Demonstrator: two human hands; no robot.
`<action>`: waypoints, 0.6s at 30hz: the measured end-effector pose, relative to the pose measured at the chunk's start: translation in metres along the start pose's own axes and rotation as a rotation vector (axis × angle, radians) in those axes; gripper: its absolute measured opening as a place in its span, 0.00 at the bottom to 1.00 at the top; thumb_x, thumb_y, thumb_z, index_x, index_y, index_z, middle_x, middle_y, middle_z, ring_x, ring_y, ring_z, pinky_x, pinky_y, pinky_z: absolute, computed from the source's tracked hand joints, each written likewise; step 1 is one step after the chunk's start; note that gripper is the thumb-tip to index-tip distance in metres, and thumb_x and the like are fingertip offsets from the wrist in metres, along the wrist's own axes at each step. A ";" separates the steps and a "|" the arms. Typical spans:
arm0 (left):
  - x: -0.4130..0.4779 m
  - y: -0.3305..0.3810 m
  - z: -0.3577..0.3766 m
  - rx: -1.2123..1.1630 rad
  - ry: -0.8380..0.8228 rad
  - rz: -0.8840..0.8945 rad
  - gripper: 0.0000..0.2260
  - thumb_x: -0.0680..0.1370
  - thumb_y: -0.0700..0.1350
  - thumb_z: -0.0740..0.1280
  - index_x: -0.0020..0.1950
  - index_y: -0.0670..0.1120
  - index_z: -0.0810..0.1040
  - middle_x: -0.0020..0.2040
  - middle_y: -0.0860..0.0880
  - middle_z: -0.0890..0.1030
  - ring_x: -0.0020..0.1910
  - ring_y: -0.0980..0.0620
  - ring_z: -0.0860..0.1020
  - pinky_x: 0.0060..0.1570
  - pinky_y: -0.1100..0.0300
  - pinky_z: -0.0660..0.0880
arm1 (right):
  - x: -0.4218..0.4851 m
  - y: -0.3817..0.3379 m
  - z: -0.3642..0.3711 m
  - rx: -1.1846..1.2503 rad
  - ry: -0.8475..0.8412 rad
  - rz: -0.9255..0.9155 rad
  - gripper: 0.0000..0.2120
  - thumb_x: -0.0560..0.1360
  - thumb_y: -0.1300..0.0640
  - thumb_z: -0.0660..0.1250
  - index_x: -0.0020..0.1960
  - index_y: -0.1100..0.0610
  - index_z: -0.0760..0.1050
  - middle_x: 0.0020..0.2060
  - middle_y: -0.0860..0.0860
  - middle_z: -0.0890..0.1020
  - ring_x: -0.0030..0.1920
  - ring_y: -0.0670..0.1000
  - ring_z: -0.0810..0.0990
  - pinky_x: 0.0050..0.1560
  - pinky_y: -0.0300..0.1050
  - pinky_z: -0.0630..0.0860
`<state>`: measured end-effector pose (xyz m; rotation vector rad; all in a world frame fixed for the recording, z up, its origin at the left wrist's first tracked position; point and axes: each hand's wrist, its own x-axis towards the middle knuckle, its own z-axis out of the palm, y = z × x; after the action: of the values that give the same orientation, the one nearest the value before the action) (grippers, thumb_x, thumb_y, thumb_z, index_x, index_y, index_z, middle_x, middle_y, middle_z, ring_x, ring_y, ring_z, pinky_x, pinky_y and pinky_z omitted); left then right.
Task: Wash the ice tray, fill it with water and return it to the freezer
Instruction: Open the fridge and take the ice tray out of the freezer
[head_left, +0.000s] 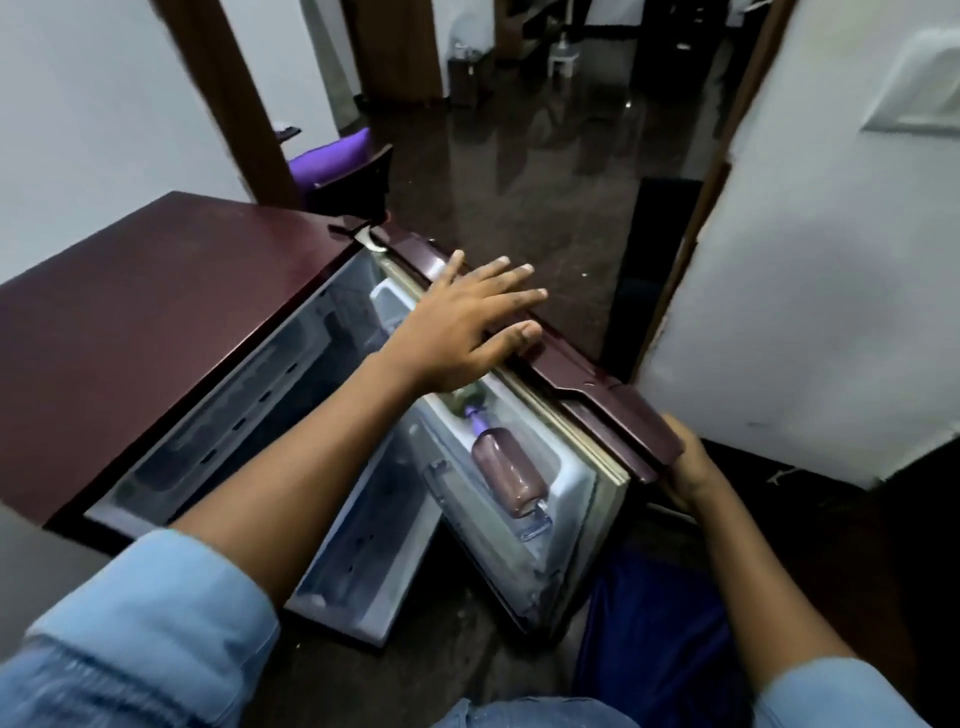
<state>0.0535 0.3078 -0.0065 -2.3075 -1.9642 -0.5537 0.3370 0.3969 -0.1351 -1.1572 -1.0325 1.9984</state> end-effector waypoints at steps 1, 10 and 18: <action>0.018 0.006 0.004 0.011 -0.015 0.036 0.28 0.84 0.66 0.52 0.77 0.54 0.75 0.81 0.51 0.70 0.83 0.49 0.61 0.81 0.36 0.47 | 0.002 0.000 -0.002 -0.009 -0.037 0.001 0.29 0.85 0.58 0.54 0.33 0.54 0.86 0.31 0.48 0.86 0.31 0.45 0.84 0.33 0.36 0.78; 0.088 0.023 0.042 -0.048 -0.277 0.020 0.26 0.81 0.69 0.54 0.34 0.52 0.74 0.31 0.50 0.77 0.34 0.50 0.76 0.37 0.54 0.69 | 0.019 -0.046 -0.030 -0.610 -0.008 -0.233 0.09 0.80 0.60 0.68 0.41 0.54 0.81 0.34 0.43 0.84 0.38 0.46 0.79 0.43 0.42 0.74; 0.131 0.032 0.061 0.092 -0.147 -0.018 0.21 0.86 0.60 0.55 0.47 0.50 0.82 0.47 0.44 0.85 0.50 0.38 0.81 0.42 0.52 0.66 | -0.022 -0.123 0.021 -1.170 0.278 -0.667 0.14 0.84 0.48 0.61 0.46 0.53 0.80 0.34 0.45 0.79 0.38 0.50 0.76 0.39 0.47 0.71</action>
<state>0.1146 0.4423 -0.0171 -2.3376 -2.0279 -0.2953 0.3418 0.4362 -0.0146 -1.2783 -2.1546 0.5990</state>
